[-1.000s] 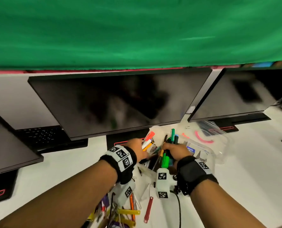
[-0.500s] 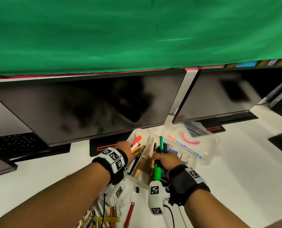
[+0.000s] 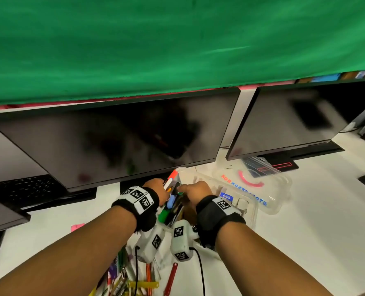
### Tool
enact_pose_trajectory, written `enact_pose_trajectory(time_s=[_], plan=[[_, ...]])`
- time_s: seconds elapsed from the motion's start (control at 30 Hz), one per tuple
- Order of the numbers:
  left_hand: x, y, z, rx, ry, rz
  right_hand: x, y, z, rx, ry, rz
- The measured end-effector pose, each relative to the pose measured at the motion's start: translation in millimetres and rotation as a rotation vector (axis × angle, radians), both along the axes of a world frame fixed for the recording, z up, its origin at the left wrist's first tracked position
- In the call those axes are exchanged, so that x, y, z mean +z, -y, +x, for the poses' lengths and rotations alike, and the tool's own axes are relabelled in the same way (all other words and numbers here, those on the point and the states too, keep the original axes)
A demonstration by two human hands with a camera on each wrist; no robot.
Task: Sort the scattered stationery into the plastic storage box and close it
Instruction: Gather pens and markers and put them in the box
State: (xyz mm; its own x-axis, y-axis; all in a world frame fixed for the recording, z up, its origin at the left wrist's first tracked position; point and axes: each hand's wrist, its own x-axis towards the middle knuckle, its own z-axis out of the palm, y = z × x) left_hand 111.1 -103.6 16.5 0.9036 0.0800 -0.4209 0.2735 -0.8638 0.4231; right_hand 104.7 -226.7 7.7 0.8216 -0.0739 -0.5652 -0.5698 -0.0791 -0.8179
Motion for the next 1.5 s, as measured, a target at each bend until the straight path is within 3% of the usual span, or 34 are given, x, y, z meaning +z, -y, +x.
enact_pose_trajectory(time_s=[0.23, 0.37, 0.53, 0.6, 0.77, 0.97, 1.07, 1.23, 1.4, 1.5], plan=[[-2.2, 15.9, 10.1, -0.045, -0.054, -0.022, 10.6, 28.4, -30.4, 0.143, 0.030, -0.072], [-5.8, 26.1, 13.4, -0.102, -0.006, -0.033, 0.9, 38.2, -51.0, 0.284, 0.122, -0.234], [-12.3, 20.4, 10.5, 0.033, 0.068, -0.353, -0.8, 35.2, -60.2, 0.400, 0.172, -0.322], [-10.7, 8.7, 5.7, 0.082, 0.118, -0.403, 6.4, 26.5, -64.2, 0.478, 0.229, -0.364], [-13.2, -55.0, -14.9, 0.133, 0.156, -0.282, 12.4, -29.9, -82.6, 0.783, 0.366, -0.418], [-53.0, -172.6, -53.1, 0.206, -0.020, 0.018, -31.8, -111.1, -94.8, 1.111, 0.355, -0.648], [-75.1, -206.4, -74.0, 0.148, -0.119, 0.146, -52.9, -138.7, -80.9, 1.086, 0.319, -0.732], [-103.2, -227.4, -87.8, 0.084, -0.189, 0.164, -74.4, -173.3, -41.6, 0.984, 0.282, -0.872], [-112.1, -231.7, -61.4, 0.061, -0.129, 0.115, -100.2, -187.2, -13.4, 0.962, 0.185, -0.941], [-115.2, -224.2, -41.4, 0.058, -0.056, 0.067, -117.3, -189.3, -13.6, 0.952, 0.228, -0.952]])
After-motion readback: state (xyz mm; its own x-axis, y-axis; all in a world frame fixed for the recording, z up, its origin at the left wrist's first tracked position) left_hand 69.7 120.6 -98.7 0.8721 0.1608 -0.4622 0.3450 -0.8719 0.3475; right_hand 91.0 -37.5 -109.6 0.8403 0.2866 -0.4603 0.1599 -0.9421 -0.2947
